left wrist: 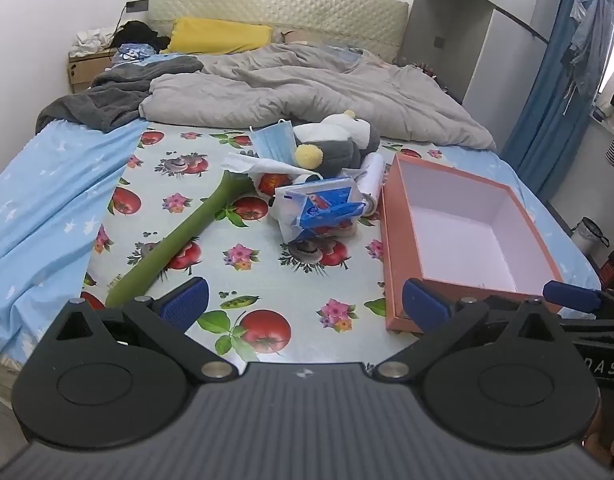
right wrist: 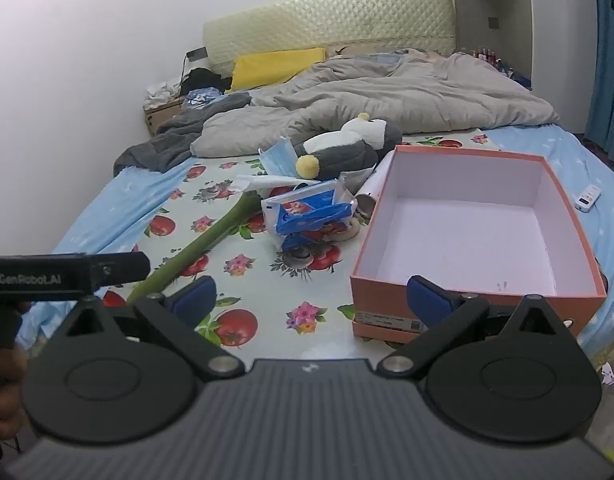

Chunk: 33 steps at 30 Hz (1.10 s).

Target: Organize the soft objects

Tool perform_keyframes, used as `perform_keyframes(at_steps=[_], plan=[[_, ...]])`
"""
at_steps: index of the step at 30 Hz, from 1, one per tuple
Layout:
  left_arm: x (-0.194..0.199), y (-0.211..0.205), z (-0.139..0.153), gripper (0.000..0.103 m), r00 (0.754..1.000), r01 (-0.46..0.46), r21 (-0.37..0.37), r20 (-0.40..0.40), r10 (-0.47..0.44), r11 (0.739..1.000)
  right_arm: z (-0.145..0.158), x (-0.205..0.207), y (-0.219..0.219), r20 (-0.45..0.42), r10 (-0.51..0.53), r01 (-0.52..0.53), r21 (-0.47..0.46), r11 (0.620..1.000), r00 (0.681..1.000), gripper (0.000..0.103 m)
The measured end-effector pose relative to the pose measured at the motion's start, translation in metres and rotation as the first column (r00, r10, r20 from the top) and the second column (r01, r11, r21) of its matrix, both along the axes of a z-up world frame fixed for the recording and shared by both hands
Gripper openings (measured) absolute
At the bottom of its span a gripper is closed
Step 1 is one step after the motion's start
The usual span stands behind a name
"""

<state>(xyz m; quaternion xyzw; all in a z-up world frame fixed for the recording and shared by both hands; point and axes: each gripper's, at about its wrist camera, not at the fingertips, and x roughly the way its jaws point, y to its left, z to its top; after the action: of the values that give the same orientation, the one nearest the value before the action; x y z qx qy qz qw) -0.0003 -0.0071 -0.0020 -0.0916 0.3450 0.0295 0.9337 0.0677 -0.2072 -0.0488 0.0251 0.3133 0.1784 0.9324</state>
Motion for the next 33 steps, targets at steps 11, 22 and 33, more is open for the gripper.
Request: perform_keyframes(at_steps=[11,22,33], plan=[[0.0031,-0.0010,-0.0014,0.103,1.000,0.029,0.001,-0.006,-0.029,1.000,-0.0034,-0.0037,-0.0076,-0.003,-0.006,0.006,0.004,1.000,1.000,0.103],[0.0062,-0.0030,-0.0028,0.103,0.999,0.032,0.004,-0.015,-0.032,0.999,-0.0042,-0.0021,-0.0091,-0.004,-0.006,0.006,0.004,1.000,1.000,0.103],[0.0058,-0.0001,-0.0058,0.103,0.999,0.035,-0.007,-0.017,-0.035,0.999,-0.0076,-0.0009,-0.0104,-0.013,-0.011,0.011,0.010,1.000,1.000,0.103]])
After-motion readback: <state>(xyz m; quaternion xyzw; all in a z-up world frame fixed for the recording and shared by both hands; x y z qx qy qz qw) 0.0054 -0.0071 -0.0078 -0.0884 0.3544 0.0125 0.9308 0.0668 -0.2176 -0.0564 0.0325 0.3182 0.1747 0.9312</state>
